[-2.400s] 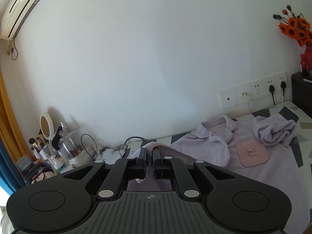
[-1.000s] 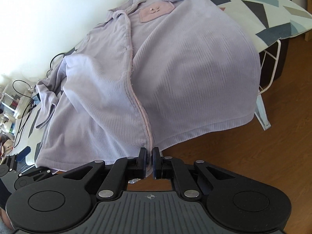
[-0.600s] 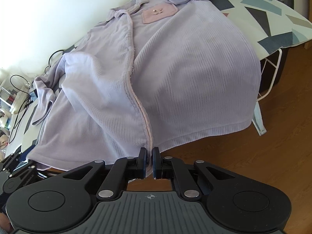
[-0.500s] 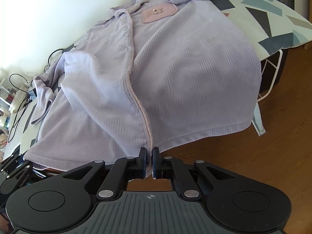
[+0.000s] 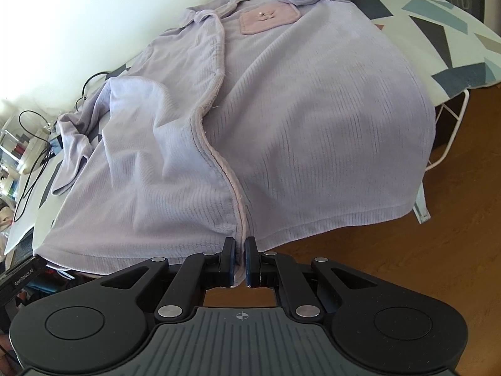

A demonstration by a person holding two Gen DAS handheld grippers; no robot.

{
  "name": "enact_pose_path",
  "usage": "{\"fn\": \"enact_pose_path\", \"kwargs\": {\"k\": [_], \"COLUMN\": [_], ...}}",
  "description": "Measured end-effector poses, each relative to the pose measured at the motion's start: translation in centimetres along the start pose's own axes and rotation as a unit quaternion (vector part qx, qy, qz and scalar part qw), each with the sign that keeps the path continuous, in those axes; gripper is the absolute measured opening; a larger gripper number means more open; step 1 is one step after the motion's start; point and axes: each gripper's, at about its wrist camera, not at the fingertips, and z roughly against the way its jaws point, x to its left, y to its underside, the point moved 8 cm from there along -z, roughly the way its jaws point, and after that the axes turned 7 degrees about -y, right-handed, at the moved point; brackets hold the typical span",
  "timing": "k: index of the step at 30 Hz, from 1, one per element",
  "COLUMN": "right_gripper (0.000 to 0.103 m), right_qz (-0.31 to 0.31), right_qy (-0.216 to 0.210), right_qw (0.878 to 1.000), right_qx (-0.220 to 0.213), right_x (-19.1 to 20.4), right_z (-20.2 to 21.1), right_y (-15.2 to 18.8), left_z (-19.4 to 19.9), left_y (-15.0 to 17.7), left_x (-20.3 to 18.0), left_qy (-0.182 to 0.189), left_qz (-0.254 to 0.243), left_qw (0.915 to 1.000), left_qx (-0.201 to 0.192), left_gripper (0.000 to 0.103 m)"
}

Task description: Fold clothes

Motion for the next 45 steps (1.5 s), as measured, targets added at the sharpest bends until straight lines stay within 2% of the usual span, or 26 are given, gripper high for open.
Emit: {"fn": "enact_pose_path", "kwargs": {"k": [6,8,10,16,20,25,29,32,36,40,42,44,45], "right_gripper": [0.006,0.006,0.006,0.006,0.006,0.006,0.006,0.006,0.006,0.006,0.006,0.006,0.008], "right_qz": [0.010,0.023,0.037,0.051,0.045,0.063,0.069,0.062,0.056,0.058,0.065,0.073,0.075], "right_qy": [-0.013,-0.024,-0.017,0.046,0.048,0.061,0.075,0.087,0.101,0.109,0.113,0.117,0.121], "right_qw": [1.000,0.999,0.999,0.997,0.997,0.995,0.993,0.993,0.993,0.992,0.991,0.990,0.989], "right_qx": [-0.007,-0.008,-0.006,0.039,0.048,0.055,0.050,0.042,0.037,0.034,0.032,0.031,0.028], "right_x": [0.5,1.2,1.6,0.4,-0.2,0.1,-0.2,-1.4,-2.8,-3.2,-3.0,-2.8,-2.7], "right_z": [0.5,0.6,0.3,-2.3,-3.3,-4.4,-4.4,-3.9,-3.3,-3.0,-2.9,-2.8,-2.7], "right_y": [-0.3,-0.4,-0.3,0.9,1.3,1.2,1.3,0.9,0.4,0.3,0.1,-0.1,-0.2], "left_z": [1.4,1.0,0.1,-1.1,-1.1,-0.5,-0.3,0.3,0.4,-0.5,-0.7,-0.4,-0.2], "left_y": [-0.8,-0.2,1.0,2.8,2.8,2.5,3.5,4.4,5.9,7.4,7.4,6.8,6.4], "left_x": [0.6,1.7,2.4,1.1,1.4,0.2,-2.0,-3.6,-4.0,-3.5,-3.1,-2.8,-2.6], "left_qy": [-0.012,-0.022,-0.026,-0.014,-0.013,0.000,0.035,0.055,0.065,0.080,0.076,0.070,0.067], "left_qz": [0.008,0.029,0.049,0.024,0.021,-0.039,-0.079,-0.097,-0.061,-0.031,-0.029,-0.029,-0.029], "left_qw": [0.9993,0.9992,0.9984,0.9989,0.9989,0.9983,0.9937,0.9910,0.9910,0.9850,0.9838,0.9861,0.9875], "left_qx": [-0.034,-0.018,0.010,0.038,0.041,0.043,0.070,0.074,0.100,0.150,0.159,0.148,0.140], "left_gripper": [0.011,0.010,0.009,0.008,0.008,0.007,0.007,0.007,0.006,0.006,0.013,0.018,0.028]}}
